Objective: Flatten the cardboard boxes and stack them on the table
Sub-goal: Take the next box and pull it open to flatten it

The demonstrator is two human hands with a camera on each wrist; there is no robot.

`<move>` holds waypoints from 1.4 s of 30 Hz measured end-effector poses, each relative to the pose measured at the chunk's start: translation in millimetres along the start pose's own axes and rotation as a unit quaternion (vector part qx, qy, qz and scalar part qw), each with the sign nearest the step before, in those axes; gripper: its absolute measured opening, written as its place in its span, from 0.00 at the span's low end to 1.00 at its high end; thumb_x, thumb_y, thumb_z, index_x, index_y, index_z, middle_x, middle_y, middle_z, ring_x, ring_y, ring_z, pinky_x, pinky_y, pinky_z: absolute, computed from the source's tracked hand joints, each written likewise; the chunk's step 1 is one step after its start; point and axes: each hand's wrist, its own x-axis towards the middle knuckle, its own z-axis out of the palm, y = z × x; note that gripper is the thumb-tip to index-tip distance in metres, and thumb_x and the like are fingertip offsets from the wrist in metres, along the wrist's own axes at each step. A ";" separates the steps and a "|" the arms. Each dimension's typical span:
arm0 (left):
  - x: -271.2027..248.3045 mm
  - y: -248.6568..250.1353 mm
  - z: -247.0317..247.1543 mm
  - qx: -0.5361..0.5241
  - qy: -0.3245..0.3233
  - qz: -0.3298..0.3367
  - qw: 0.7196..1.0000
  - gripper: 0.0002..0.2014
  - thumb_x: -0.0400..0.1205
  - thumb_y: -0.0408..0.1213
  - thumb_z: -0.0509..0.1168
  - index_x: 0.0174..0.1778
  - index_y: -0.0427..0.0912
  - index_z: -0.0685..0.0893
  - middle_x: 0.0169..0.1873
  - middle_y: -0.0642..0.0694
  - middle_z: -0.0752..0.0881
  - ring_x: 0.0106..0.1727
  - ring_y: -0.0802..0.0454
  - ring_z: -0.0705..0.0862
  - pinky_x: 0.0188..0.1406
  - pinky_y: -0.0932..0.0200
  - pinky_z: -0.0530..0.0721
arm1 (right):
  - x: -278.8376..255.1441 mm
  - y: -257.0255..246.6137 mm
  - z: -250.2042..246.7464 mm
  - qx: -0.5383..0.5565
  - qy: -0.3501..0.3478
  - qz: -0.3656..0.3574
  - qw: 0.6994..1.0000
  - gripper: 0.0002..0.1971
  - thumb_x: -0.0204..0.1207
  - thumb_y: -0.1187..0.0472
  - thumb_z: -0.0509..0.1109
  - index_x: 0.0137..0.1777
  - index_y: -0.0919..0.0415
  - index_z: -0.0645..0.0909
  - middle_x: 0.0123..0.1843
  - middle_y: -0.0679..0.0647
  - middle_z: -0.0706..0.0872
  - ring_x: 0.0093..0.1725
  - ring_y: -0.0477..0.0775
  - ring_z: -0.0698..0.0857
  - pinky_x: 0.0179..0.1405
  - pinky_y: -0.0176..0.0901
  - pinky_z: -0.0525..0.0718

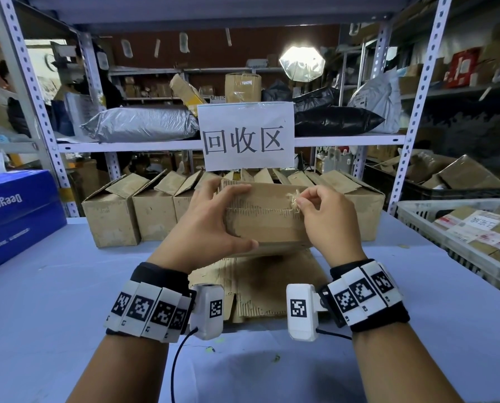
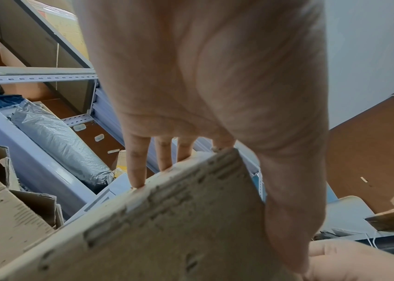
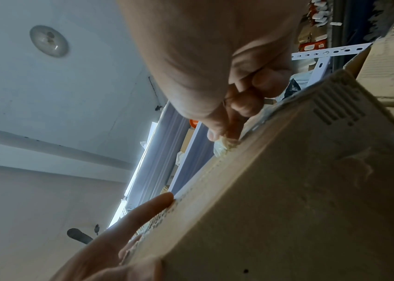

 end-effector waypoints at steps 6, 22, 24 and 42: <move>0.3 1.7 0.9 0.001 -0.008 -0.007 1.000 0.48 0.55 0.66 0.76 0.76 0.72 0.70 0.72 0.64 0.62 0.79 0.53 0.65 0.79 0.42 0.74 | 2.7 0.2 -2.8 -0.022 -0.028 0.048 0.998 0.21 0.88 0.44 0.54 0.45 0.53 0.84 0.40 0.46 0.85 0.43 0.52 0.83 0.42 0.49 0.80; -1.6 -1.0 -4.4 -0.007 -0.025 -0.013 1.000 0.48 0.56 0.62 0.77 0.76 0.72 0.71 0.71 0.63 0.62 0.77 0.51 0.65 0.77 0.41 0.76 | 5.6 7.6 -5.7 -0.046 -0.046 0.016 0.998 0.12 0.82 0.44 0.69 0.41 0.47 0.86 0.37 0.40 0.86 0.41 0.46 0.83 0.37 0.45 0.76; -1.5 -1.1 -4.0 -0.008 -0.028 -0.011 1.000 0.48 0.55 0.63 0.76 0.75 0.72 0.71 0.72 0.64 0.61 0.78 0.52 0.65 0.78 0.41 0.75 | 5.5 6.4 -4.0 -0.063 -0.045 0.034 0.996 0.13 0.83 0.44 0.66 0.41 0.49 0.85 0.37 0.42 0.86 0.41 0.50 0.83 0.37 0.45 0.75; 2.6 6.7 -0.6 0.009 -0.041 -0.012 0.999 0.48 0.54 0.65 0.75 0.74 0.74 0.70 0.77 0.61 0.61 0.82 0.52 0.62 0.79 0.37 0.73 | 3.0 -3.7 -9.8 -0.115 0.040 0.038 0.992 0.09 0.84 0.58 0.68 0.45 0.53 0.88 0.40 0.48 0.86 0.42 0.54 0.84 0.37 0.43 0.75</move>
